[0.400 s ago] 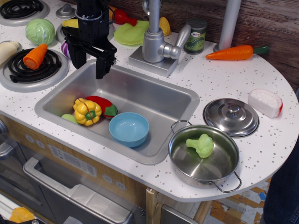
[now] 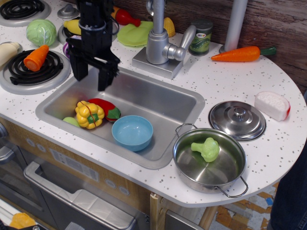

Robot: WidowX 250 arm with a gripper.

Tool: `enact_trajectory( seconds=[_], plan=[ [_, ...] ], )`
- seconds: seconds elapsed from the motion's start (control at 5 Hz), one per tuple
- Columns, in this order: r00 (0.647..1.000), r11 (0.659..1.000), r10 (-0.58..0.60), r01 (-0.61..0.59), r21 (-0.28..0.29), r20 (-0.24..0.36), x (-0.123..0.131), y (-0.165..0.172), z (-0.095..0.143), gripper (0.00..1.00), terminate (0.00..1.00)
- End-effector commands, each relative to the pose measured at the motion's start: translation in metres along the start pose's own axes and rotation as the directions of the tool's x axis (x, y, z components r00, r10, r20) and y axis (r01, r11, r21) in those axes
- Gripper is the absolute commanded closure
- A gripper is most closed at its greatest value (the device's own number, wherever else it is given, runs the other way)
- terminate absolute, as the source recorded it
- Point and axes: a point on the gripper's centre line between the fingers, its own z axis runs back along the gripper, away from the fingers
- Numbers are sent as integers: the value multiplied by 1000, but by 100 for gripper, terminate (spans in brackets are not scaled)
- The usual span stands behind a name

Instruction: Take broccoli out of pan

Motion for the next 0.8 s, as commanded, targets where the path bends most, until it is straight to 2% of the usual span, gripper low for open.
enact_trajectory(
  seconds=[0.0, 0.2, 0.6],
  plan=[
    [990, 995, 89, -93, 36, 106, -10, -61, 68, 0, 0],
    [969, 985, 159, -169, 38, 190, -17, -110, 78, 0, 0],
    [961, 978, 208, -205, -36, 181, -29, -195, 86, 0, 0]
  ],
)
